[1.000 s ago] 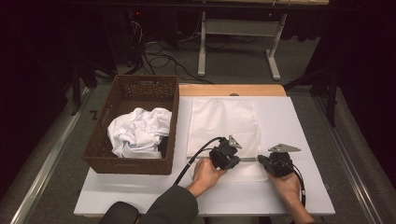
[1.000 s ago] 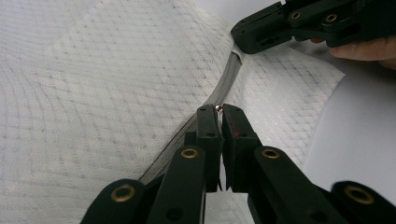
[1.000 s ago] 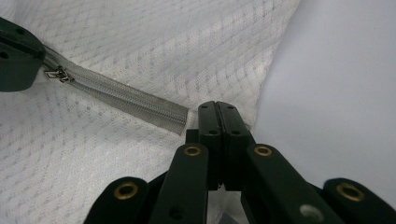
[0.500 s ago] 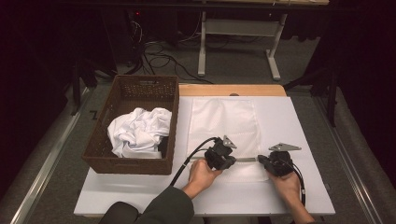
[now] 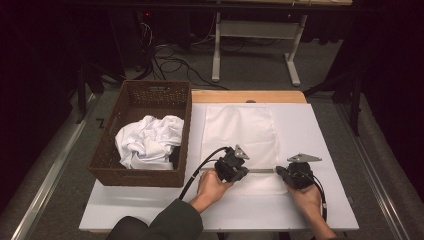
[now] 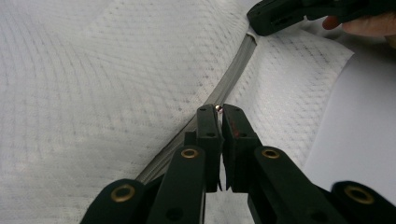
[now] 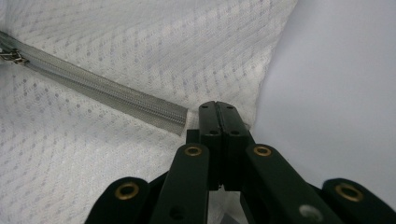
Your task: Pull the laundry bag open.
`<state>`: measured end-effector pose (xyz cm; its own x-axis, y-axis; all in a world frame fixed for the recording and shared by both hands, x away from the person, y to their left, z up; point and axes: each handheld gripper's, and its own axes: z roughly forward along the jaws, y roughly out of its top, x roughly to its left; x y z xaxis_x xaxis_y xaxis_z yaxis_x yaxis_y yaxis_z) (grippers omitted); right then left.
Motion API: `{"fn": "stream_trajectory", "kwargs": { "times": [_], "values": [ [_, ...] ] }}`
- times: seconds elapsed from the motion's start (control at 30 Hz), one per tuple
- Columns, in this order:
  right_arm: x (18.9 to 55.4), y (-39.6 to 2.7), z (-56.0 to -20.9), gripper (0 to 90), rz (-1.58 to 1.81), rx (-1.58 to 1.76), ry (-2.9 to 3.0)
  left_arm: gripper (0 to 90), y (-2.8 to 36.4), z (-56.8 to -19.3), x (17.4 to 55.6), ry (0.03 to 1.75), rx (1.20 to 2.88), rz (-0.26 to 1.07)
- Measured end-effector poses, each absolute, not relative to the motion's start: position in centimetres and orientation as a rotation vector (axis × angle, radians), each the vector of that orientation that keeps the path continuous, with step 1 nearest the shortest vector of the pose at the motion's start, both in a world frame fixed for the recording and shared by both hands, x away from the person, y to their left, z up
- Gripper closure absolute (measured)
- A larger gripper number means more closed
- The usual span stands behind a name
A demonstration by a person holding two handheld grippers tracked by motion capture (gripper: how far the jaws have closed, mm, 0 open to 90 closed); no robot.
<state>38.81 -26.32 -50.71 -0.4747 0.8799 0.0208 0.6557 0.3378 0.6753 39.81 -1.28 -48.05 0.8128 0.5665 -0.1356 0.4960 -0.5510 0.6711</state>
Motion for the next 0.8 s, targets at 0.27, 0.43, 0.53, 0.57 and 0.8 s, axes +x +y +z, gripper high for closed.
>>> {"fn": "stream_trajectory", "kwargs": {
  "times": [0.27, 0.43, 0.53, 0.57, 0.8],
  "values": [
    [38.8, -26.4, -50.7, 90.0, 0.896, 1.355, 2.263, 86.2, -0.9, -47.8, 39.7, 0.783, 2.252, 0.134],
    [38.9, -26.4, -50.7, 90.0, 0.9, 1.353, 2.267, 86.2, -0.6, -47.8, 39.7, 0.789, 2.253, 0.138],
    [38.9, -26.4, -50.7, 90.0, 0.901, 1.356, 2.271, 86.2, -0.3, -47.9, 39.6, 0.795, 2.254, 0.14],
    [38.9, -26.4, -50.7, 90.0, 0.899, 1.352, 2.266, 86.2, -0.2, -48.0, 39.6, 0.8, 2.25, 0.14],
    [38.9, -26.4, -50.7, 90.0, 0.903, 1.356, 2.266, 86.2, 0.2, -48.0, 39.5, 0.805, 2.248, 0.157]
  ]
}}
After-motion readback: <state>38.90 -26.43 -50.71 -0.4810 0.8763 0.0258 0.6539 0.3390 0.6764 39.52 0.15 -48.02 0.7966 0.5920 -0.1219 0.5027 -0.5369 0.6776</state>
